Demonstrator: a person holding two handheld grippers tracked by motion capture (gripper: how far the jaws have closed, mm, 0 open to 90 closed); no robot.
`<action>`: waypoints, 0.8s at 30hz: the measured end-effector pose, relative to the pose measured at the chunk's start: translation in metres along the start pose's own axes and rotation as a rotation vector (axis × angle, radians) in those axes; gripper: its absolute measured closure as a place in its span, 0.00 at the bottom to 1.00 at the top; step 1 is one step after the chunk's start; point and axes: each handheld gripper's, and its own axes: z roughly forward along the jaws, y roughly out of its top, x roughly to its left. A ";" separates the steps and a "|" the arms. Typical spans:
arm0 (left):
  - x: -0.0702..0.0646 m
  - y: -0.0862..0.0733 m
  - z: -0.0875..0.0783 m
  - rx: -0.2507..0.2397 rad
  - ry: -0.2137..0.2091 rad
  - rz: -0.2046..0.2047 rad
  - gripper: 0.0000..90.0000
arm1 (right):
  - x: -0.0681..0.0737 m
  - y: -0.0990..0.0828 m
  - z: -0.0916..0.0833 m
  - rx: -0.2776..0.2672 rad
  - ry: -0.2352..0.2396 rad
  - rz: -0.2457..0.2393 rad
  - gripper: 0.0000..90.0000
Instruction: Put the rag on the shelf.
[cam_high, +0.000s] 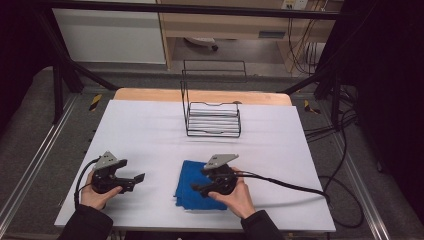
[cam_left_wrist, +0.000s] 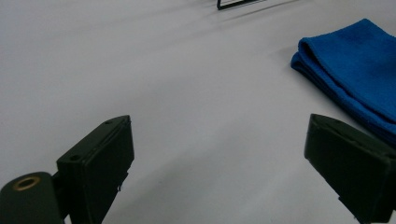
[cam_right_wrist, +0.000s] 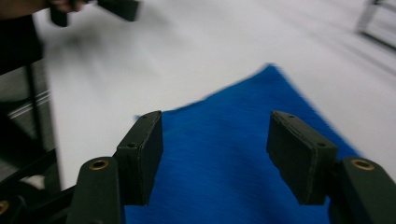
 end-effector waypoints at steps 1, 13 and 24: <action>0.000 0.000 0.000 0.001 0.000 0.001 0.09 | -0.007 -0.001 -0.004 -0.009 -0.025 0.013 0.41; 0.000 0.000 0.001 0.008 0.001 -0.002 0.09 | -0.071 -0.034 -0.012 0.042 -0.220 0.169 0.61; -0.001 -0.001 0.002 0.009 0.000 -0.002 0.09 | -0.080 -0.043 -0.001 0.055 -0.169 0.261 0.90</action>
